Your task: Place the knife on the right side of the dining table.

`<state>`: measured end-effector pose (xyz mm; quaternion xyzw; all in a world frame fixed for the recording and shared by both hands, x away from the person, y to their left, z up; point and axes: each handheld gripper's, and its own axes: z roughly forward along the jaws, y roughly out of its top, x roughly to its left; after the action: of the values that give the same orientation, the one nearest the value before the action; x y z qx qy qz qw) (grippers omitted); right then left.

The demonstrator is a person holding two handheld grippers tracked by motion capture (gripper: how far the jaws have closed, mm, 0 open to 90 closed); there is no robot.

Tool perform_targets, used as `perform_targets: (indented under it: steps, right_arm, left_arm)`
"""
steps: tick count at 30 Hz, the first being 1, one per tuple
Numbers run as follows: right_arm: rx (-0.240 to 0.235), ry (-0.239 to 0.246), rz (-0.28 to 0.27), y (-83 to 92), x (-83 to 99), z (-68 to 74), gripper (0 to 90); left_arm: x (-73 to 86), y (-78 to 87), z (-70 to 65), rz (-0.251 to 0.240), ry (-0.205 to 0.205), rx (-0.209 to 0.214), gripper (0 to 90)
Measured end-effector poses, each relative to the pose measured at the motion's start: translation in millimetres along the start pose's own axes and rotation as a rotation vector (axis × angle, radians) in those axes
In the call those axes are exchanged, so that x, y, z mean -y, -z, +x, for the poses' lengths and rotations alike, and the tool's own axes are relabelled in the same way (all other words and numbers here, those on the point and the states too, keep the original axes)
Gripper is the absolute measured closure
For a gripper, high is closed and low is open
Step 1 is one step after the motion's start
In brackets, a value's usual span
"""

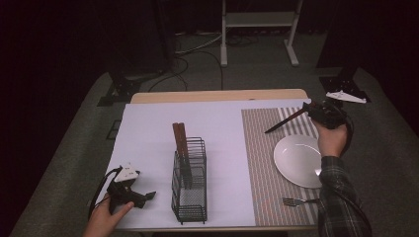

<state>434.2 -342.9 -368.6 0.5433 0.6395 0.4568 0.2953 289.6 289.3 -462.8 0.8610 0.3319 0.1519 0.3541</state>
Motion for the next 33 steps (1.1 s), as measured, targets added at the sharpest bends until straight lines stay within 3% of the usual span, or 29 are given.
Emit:
perform_targets:
  steps: [33]
  right_arm:
    - [0.053,-0.11,0.107,-14.4,37.7,-31.6,41.6]
  left_arm:
    - [0.0,0.0,0.0,0.0,0.0,0.0,0.0]
